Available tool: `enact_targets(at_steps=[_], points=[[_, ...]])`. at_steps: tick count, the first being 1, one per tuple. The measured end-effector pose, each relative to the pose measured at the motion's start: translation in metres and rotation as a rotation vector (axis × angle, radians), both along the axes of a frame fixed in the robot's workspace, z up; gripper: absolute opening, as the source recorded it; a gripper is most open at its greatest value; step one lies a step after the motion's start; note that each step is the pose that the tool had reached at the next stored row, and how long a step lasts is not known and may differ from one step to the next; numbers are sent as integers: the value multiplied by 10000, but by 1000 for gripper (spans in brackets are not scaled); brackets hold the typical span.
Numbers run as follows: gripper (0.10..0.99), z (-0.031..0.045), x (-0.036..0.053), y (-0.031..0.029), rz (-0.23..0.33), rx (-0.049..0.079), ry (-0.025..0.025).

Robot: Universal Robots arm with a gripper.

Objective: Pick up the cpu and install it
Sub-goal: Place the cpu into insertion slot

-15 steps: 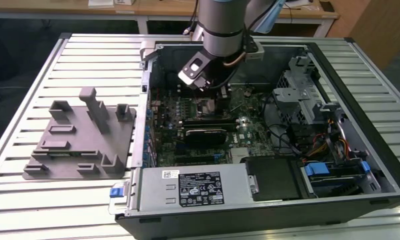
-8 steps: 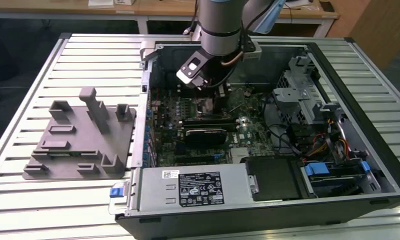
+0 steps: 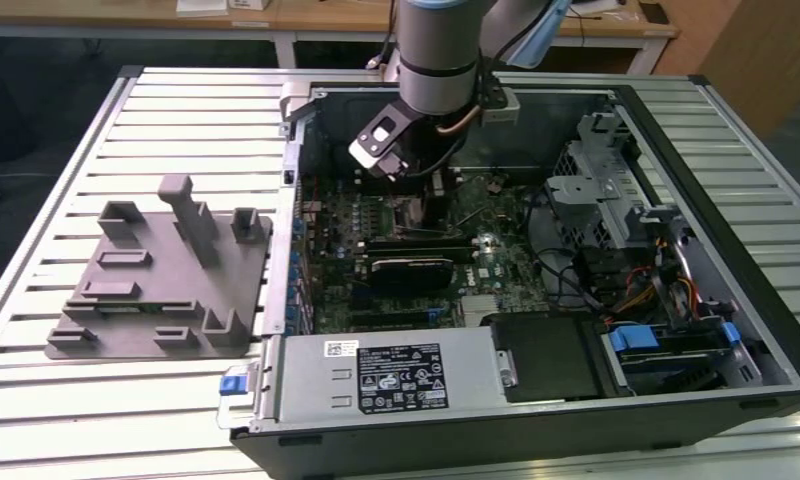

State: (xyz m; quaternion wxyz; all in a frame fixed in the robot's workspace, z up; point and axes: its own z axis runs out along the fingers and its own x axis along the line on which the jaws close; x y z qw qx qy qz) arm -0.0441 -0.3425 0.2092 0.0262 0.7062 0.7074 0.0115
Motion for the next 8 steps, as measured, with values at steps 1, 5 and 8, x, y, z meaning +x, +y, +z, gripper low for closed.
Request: enact_targets(at_steps=[1,5,8], points=[[541,-5,-4,11,-17,1,-1],[541,-39,-6,39,-81,3,-2],[541,-65,-7,50,-135,3,-1]])
